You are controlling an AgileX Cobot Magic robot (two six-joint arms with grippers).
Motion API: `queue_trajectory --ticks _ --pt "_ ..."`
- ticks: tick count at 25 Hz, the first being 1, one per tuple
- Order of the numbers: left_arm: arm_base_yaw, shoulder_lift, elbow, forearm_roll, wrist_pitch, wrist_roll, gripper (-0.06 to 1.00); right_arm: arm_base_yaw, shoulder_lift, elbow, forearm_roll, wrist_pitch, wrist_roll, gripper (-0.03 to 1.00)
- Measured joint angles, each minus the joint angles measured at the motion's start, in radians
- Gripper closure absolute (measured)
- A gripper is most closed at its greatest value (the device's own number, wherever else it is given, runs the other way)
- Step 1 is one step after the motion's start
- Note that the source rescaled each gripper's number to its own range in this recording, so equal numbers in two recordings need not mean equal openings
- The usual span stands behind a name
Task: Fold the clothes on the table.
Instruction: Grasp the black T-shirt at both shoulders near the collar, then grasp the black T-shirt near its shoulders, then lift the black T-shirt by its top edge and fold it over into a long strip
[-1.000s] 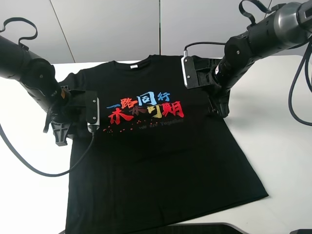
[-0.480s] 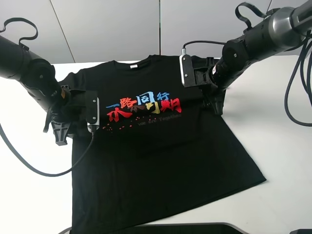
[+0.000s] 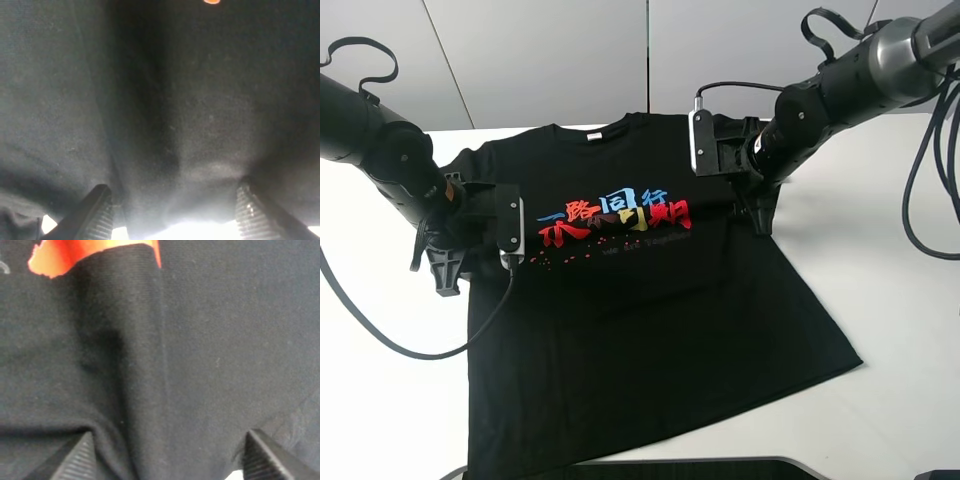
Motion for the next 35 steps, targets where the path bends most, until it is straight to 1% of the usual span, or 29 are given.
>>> queue_trajectory --ticks 2,4,5,6,7,13,16,20,23,24,27,28,30,35 --pt "0.000 0.000 0.000 0.003 -0.002 0.000 0.25 0.000 0.003 0.000 0.000 0.004 0.003 0.41" --pt "0.000 0.000 0.000 0.006 -0.004 0.000 0.26 0.000 0.006 0.000 0.000 0.004 0.009 0.53" --pt "0.000 0.000 0.000 0.006 -0.006 0.000 0.27 0.000 0.008 0.000 0.000 0.006 0.013 0.57" --pt "0.000 0.000 0.000 0.007 -0.009 -0.002 0.32 0.000 0.008 0.000 0.000 0.007 0.015 0.60" --pt "0.000 0.000 0.000 0.011 -0.012 -0.002 0.36 0.000 0.010 0.000 0.000 0.007 0.017 0.61" --pt "0.000 0.010 0.000 0.068 -0.066 -0.004 0.78 0.000 0.010 0.000 0.000 0.007 0.024 0.61" --pt "0.000 0.013 0.000 0.102 -0.088 -0.004 0.90 0.000 0.010 0.000 0.000 0.007 0.026 0.61" --pt "0.000 0.017 0.002 0.123 -0.114 -0.004 0.92 0.000 0.010 0.000 0.000 0.007 0.030 0.62" --pt "0.002 0.019 0.002 0.126 -0.133 -0.004 0.92 0.000 0.010 0.000 0.000 0.007 0.034 0.66" --pt "0.002 0.019 0.002 0.127 -0.140 -0.004 0.92 0.000 0.010 0.000 0.000 0.007 0.036 0.70" --pt "0.002 0.019 0.002 0.131 -0.148 -0.004 0.92 0.000 0.016 0.000 0.000 0.011 0.048 0.90" --pt "0.002 0.019 0.002 0.131 -0.150 -0.004 0.92 0.000 0.016 0.000 0.000 0.016 0.048 0.94" --pt "0.002 0.020 0.002 0.131 -0.150 -0.004 0.92 0.000 0.016 0.000 0.000 0.016 0.049 0.96" --pt "0.002 0.020 0.002 0.131 -0.154 -0.023 0.92 0.000 0.011 0.000 0.000 0.018 0.052 0.96"
